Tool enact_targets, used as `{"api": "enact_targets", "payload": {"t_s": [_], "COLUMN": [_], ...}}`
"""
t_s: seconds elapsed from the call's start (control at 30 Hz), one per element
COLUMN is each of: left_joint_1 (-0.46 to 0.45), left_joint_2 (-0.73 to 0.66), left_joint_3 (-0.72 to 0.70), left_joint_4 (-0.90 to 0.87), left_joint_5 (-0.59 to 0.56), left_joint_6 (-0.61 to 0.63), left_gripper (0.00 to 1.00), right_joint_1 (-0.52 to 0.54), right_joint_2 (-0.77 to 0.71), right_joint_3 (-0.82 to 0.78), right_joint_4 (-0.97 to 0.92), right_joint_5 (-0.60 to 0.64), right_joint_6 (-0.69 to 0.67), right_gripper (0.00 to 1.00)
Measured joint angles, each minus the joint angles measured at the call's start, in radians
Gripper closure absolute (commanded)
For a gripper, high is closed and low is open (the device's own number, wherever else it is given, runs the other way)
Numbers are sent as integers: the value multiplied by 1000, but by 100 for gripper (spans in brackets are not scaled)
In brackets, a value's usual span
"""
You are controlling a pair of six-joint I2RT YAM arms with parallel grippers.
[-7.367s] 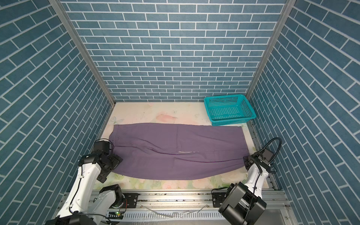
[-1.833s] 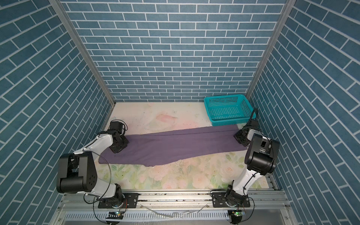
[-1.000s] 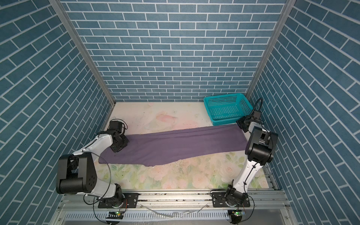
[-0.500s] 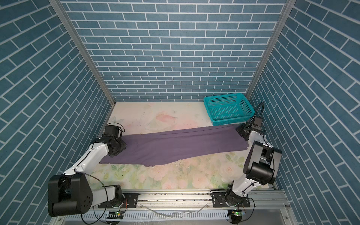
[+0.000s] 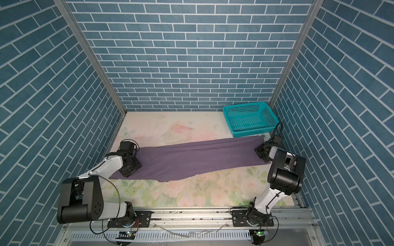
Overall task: Fold and stack the trousers
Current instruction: Rotate the trousers at the center of the table.
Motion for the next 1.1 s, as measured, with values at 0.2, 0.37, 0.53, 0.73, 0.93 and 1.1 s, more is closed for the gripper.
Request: {"api": "enact_targets", "payload": {"t_s": [0.2, 0.37, 0.53, 0.73, 0.93, 1.1], "left_joint_1": [145, 241, 286, 280, 118, -83], "left_joint_2": [14, 41, 63, 45, -11, -14], "left_joint_3": [-26, 0, 40, 48, 47, 78], "left_joint_4": [41, 48, 48, 63, 63, 63], "left_joint_5": [15, -18, -71, -68, -38, -23], "left_joint_6": [2, 5, 5, 6, -6, -41], "left_gripper": [52, 53, 55, 51, 51, 53], "right_joint_1": [1, 5, 5, 5, 26, 74], "right_joint_2": [-151, -328, -540, -604, -423, -225], "right_joint_3": [-152, -285, -354, -280, -158, -86], "right_joint_4": [-19, -108, -275, -382, -295, -169], "right_joint_5": [21, 16, 42, 76, 0, -95], "right_joint_6": [8, 19, 23, 23, 25, 29], "right_gripper": [100, 100, 99, 96, 100, 100]}}
